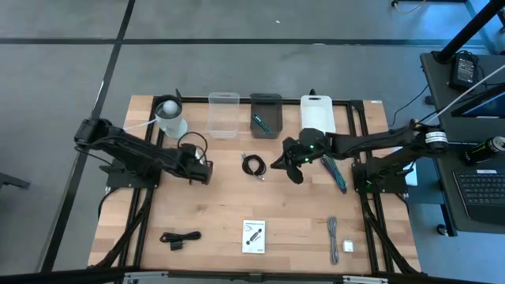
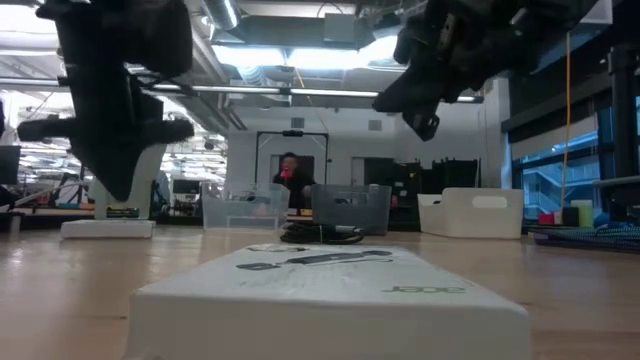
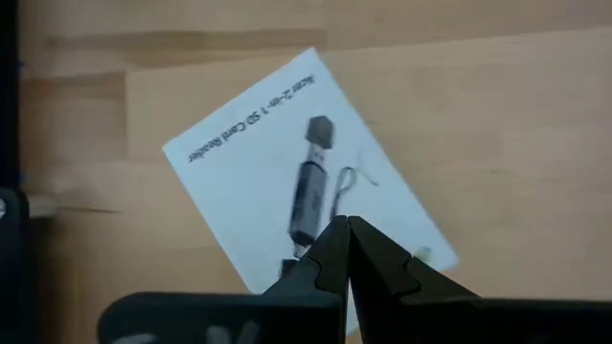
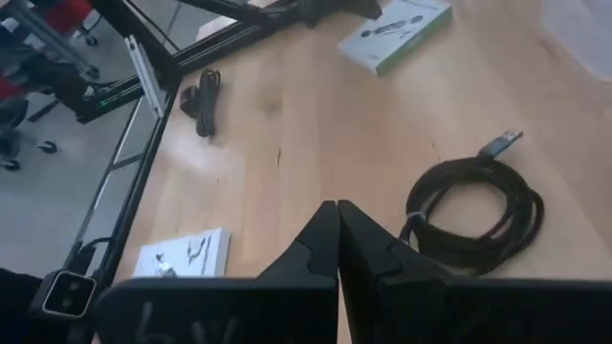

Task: Pick and place items into bin
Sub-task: Put the top card reader box into the transparent bin

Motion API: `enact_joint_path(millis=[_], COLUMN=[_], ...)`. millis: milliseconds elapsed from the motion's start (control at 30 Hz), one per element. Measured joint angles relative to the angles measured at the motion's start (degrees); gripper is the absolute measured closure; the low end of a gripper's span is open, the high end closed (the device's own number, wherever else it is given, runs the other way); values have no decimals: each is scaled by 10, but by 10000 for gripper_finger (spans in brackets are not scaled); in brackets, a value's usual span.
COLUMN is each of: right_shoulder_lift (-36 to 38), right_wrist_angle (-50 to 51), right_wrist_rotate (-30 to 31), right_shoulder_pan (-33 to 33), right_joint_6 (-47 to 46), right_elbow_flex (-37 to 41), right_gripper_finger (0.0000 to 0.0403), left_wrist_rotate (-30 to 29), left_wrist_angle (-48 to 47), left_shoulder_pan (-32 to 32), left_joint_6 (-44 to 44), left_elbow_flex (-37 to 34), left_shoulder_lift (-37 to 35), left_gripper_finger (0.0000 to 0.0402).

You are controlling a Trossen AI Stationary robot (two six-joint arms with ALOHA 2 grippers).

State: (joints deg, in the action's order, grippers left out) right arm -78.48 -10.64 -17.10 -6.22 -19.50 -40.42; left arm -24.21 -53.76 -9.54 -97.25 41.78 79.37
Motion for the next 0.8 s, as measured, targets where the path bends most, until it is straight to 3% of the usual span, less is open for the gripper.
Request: enact_joint_path(millis=[333,500,800], right_shoulder_lift=[-29,-27,-27], right_wrist_angle=[-47,-50,-51], right_wrist_rotate=[-12,-12,-11], right_shoulder_pan=[0,0,0], right_joint_6=[-13,-14,-14], right_elbow_flex=[-2,-2,-2], right_gripper_finger=[402,402,402], left_wrist_rotate=[-1,-18,25], left_wrist_angle=[45,94,113], left_shoulder_pan=[2,-15,-57], left_joint_6=[10,18,40], left_elbow_flex=[-7,-10,-13], left_shoulder_lift=[96,94,55], left_gripper_finger=[400,400,400])
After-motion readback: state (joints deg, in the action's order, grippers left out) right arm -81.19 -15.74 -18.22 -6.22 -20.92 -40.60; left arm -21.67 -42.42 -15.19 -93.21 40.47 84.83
